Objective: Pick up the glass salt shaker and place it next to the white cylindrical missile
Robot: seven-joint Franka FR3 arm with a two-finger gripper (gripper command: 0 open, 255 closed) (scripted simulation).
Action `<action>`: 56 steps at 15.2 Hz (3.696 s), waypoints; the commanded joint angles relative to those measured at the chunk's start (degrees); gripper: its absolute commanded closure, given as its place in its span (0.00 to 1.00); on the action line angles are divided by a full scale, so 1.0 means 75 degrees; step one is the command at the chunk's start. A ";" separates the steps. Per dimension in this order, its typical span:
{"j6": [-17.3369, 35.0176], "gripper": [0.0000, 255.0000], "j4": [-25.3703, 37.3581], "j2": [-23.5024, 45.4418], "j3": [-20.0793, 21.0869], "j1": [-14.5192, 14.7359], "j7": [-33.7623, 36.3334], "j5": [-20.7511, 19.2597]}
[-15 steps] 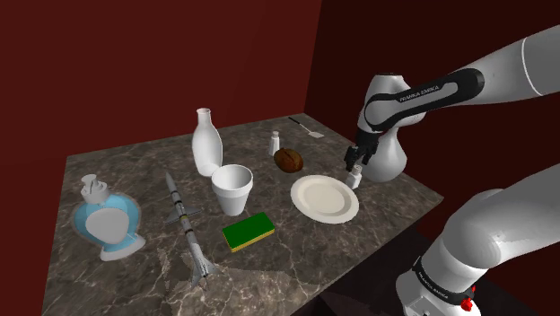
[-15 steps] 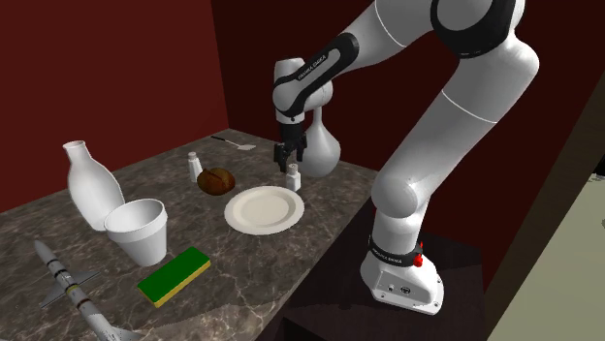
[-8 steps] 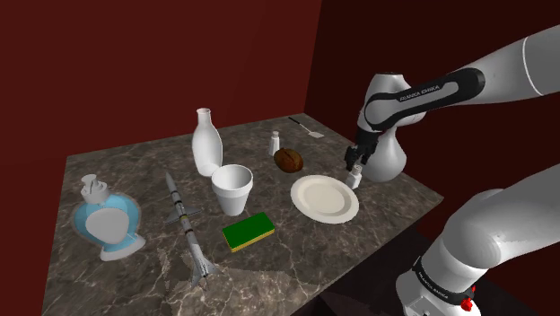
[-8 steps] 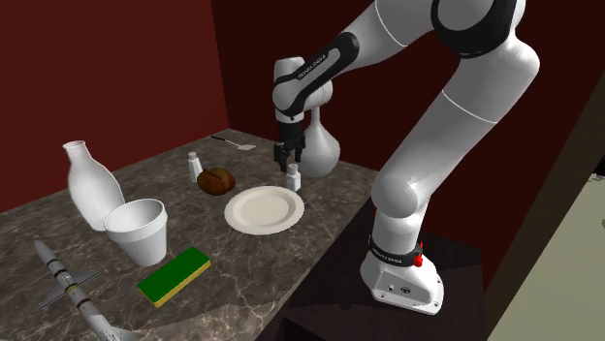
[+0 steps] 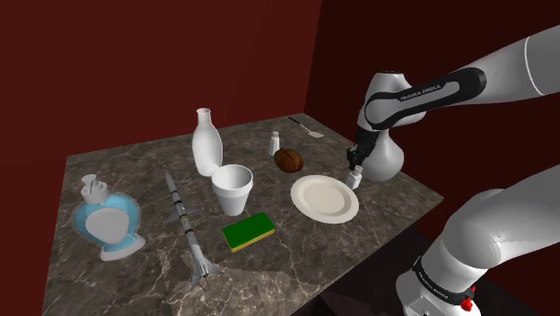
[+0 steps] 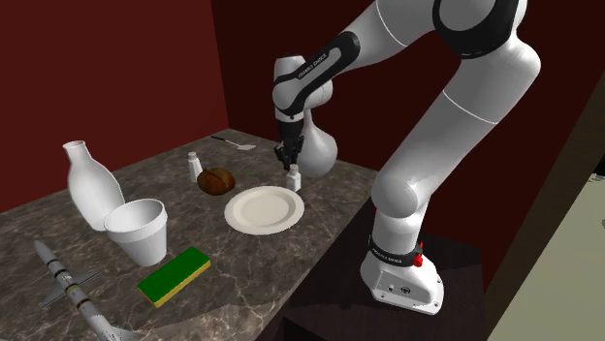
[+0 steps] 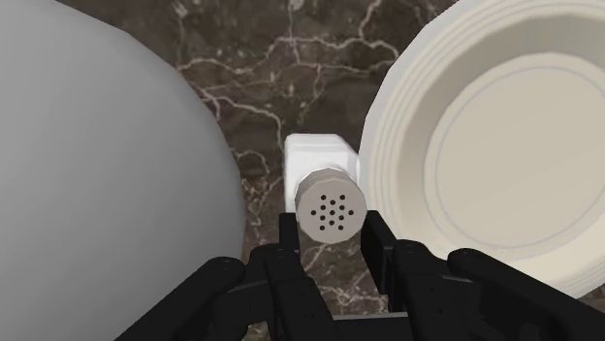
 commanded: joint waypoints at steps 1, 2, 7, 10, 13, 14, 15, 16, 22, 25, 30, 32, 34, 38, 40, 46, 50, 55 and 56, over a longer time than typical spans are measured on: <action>-0.0045 1.00 -0.0069 0.0101 -0.0023 -0.0015 0.0008 0.0009; -0.0169 1.00 -0.0013 0.0033 -0.0011 -0.0019 0.0011 0.0009; -0.0779 1.00 0.0292 -0.0274 0.0034 -0.0025 0.0027 0.0011; -0.1136 1.00 0.0495 -0.0427 0.0060 -0.0026 0.0033 0.0016; -0.1484 1.00 0.0712 -0.0560 0.0084 -0.0025 0.0038 0.0023; -0.1599 1.00 0.0787 -0.0599 0.0092 -0.0024 0.0040 0.0026; -0.1713 1.00 0.0864 -0.0636 0.0100 -0.0023 0.0041 0.0029; -0.1826 1.00 0.0942 -0.0671 0.0108 -0.0022 0.0042 0.0032; -0.2489 1.00 0.1441 -0.0836 0.0152 -0.0014 0.0045 0.0054; -0.2812 1.00 0.1709 -0.0891 0.0172 -0.0009 0.0045 0.0066; -0.3339 1.00 0.2183 -0.0944 0.0203 0.0001 0.0044 0.0086; -0.3546 1.00 0.2382 -0.0952 0.0215 0.0005 0.0042 0.0095; -0.3683 1.00 0.2516 -0.0955 0.0222 0.0008 0.0041 0.0101; -0.3733 1.00 0.2288 -0.1213 0.0818 0.0293 0.0782 0.0409; -0.3748 1.00 0.2224 -0.1289 0.1120 0.0442 0.1152 0.0579; -0.3746 1.00 0.2240 -0.1293 0.2030 0.0898 0.2265 0.1104; -0.3705 1.00 0.2422 -0.1109 0.2635 0.1187 0.3013 0.1424; -0.3621 1.00 0.2838 -0.0679 0.3398 0.1490 0.3954 0.1738; -0.3601 1.00 0.2946 -0.0568 0.3551 0.1541 0.4145 0.1784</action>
